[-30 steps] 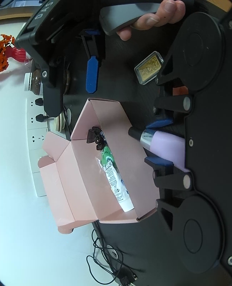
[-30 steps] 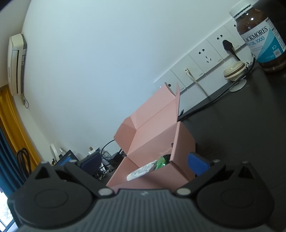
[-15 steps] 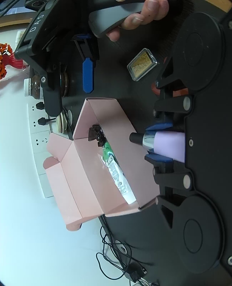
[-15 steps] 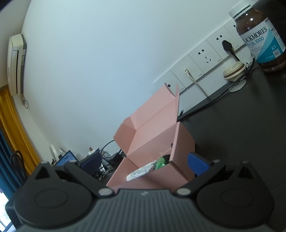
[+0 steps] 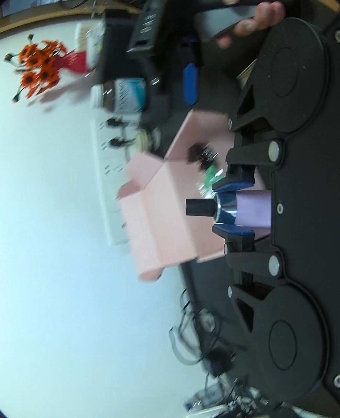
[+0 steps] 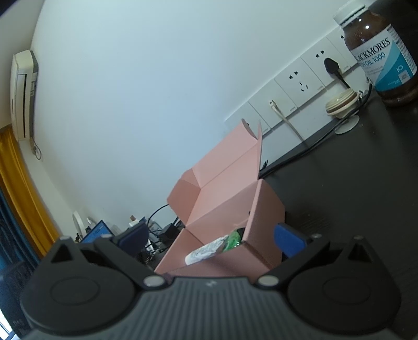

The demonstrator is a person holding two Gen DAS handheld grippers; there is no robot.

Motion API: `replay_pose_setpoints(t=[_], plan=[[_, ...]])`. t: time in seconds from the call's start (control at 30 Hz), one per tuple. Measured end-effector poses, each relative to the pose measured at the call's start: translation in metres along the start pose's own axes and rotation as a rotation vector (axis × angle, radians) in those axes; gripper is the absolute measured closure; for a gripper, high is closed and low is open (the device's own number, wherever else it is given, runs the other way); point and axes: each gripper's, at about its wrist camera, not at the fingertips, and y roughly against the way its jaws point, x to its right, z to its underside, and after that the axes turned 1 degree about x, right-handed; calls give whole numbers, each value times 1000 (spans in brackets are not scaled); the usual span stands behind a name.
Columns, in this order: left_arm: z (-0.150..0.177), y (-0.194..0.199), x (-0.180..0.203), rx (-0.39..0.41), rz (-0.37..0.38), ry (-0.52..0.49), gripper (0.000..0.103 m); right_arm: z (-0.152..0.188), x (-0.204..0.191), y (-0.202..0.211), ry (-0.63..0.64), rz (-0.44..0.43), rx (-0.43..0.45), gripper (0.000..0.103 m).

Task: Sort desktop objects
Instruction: 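Lift the lilac bottle toward the pink box with the left gripper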

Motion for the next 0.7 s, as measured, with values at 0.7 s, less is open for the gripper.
replay_pose_setpoints(t=[0.7], plan=[[-53,-30,0,97,-46,44,76,-1,3,0,-23,-3,-6,1]])
